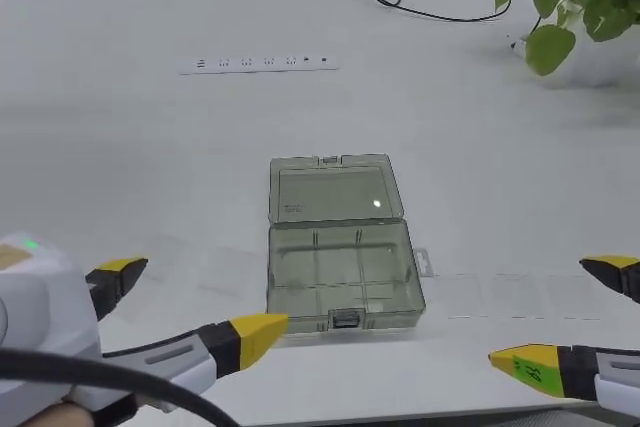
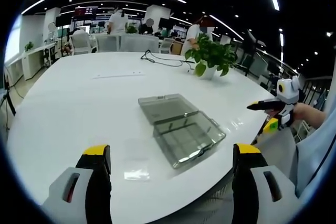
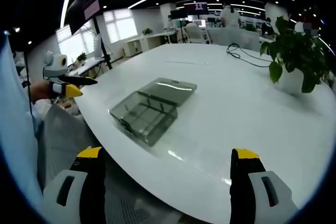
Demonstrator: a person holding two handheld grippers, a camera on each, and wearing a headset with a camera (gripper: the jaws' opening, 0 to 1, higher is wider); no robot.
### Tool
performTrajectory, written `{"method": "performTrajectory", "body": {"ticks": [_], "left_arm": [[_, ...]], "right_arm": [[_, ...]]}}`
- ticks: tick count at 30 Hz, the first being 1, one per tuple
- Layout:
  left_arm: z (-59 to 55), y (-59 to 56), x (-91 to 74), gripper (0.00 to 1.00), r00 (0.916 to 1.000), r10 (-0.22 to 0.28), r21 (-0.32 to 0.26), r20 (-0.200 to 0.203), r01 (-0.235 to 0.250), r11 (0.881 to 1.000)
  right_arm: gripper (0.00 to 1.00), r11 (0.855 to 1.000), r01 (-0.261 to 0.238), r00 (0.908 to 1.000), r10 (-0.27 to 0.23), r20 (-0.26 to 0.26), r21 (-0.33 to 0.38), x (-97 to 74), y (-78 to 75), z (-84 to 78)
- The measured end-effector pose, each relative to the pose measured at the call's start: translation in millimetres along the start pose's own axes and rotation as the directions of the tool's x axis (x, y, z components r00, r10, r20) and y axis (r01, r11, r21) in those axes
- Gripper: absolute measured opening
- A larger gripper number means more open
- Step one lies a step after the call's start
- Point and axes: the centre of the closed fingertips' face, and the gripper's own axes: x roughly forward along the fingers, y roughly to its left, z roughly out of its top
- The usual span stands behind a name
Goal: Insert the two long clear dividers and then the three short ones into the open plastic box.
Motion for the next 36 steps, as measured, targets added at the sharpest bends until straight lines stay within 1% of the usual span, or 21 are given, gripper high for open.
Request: {"method": "performTrajectory", "body": {"ticks": [4,7,10,11,13,14,17,18,20,21,22,23,24,27,30,31,33,36], "left_arm": [[-4.5,2.5,2.4,0.99,0.9998,-0.004,0.013,-0.019,0.005,1.000],[-10.5,7.4,4.9,0.95,0.9989,0.002,0.027,-0.047,-0.001,1.000],[-17.8,14.8,7.5,0.94,0.9958,0.023,0.044,-0.089,-0.019,0.999],[-19.2,16.9,8.7,0.93,0.9952,0.026,0.045,-0.095,-0.022,0.999],[-22.1,20.9,11.2,0.92,0.9936,0.025,0.035,-0.110,-0.021,0.999],[-24.5,23.5,13.0,0.91,0.9919,0.026,0.015,-0.124,-0.024,1.000],[-24.0,29.3,19.3,0.87,0.9921,0.024,-0.014,-0.123,-0.026,1.000],[-25.8,31.0,21.6,0.86,0.9903,0.026,-0.019,-0.137,-0.029,0.999],[-29.1,33.6,24.9,0.85,0.9864,0.032,-0.008,-0.161,-0.034,0.999],[-33.0,35.6,26.4,0.84,0.9811,0.036,0.012,-0.190,-0.034,0.999],[-35.4,36.9,27.3,0.83,0.9773,0.039,0.025,-0.208,-0.035,0.999],[-39.2,39.3,29.1,0.82,0.9713,0.046,0.036,-0.233,-0.039,0.999],[-41.2,40.0,30.8,0.80,0.9686,0.042,0.045,-0.245,-0.032,0.998],[-45.7,44.2,35.6,0.76,0.9624,0.042,0.033,-0.268,-0.035,0.999],[-48.7,46.5,40.8,0.72,0.9588,0.030,0.012,-0.283,-0.028,1.000],[-49.1,47.4,42.3,0.71,0.9584,0.031,0.012,-0.284,-0.029,1.000],[-51.5,49.3,45.6,0.68,0.9541,0.034,0.014,-0.298,-0.031,0.999],[-56.2,53.5,50.3,0.65,0.9452,0.051,0.029,-0.323,-0.044,0.999]], "right_arm": [[1.00,1.000,-0.006,1.0000,0.006,-0.006,-0.006,1.0,-0.2,-0.3],[1.00,1.000,-0.005,1.0000,0.005,-0.007,-0.008,1.4,-0.7,-0.2],[1.00,1.000,-0.007,0.9999,0.007,-0.008,-0.007,1.7,-0.5,-0.3],[1.00,1.000,-0.007,0.9999,0.007,-0.008,-0.007,1.7,-0.5,-0.3],[1.00,1.000,-0.009,0.9999,0.008,-0.009,-0.007,1.7,-0.4,-0.4],[1.00,1.000,-0.008,0.9999,0.008,-0.010,-0.005,1.7,-0.7,-0.5],[1.00,1.000,-0.006,0.9999,0.006,-0.009,-0.008,0.7,-1.9,0.8],[1.00,1.000,-0.005,1.0000,0.005,-0.006,-0.006,0.2,-2.8,1.5],[1.00,1.000,-0.002,1.0000,0.002,-0.005,-0.004,-0.3,-4.3,1.8],[1.00,1.000,0.001,1.0000,-0.001,-0.006,-0.004,-0.5,-5.1,1.5],[1.00,1.000,0.001,1.0000,-0.001,-0.006,-0.005,-0.7,-5.4,1.5],[1.00,1.000,0.002,1.0000,-0.002,-0.006,-0.004,-0.8,-5.6,1.3],[1.00,1.000,0.002,1.0000,-0.002,-0.005,-0.004,-0.9,-5.7,1.3],[1.00,1.000,0.002,1.0000,-0.002,-0.003,0.001,-1.0,-5.3,0.9],[1.00,1.000,0.002,1.0000,-0.002,-0.004,0.006,-0.8,-4.5,-0.5],[1.00,1.000,0.002,1.0000,-0.002,-0.004,0.007,-0.8,-4.4,-0.9],[1.00,1.000,0.002,1.0000,-0.002,-0.003,0.010,-0.9,-4.0,-1.5],[1.00,1.000,0.002,1.0000,-0.002,-0.002,0.013,-1.0,-3.7,-1.7]]}}
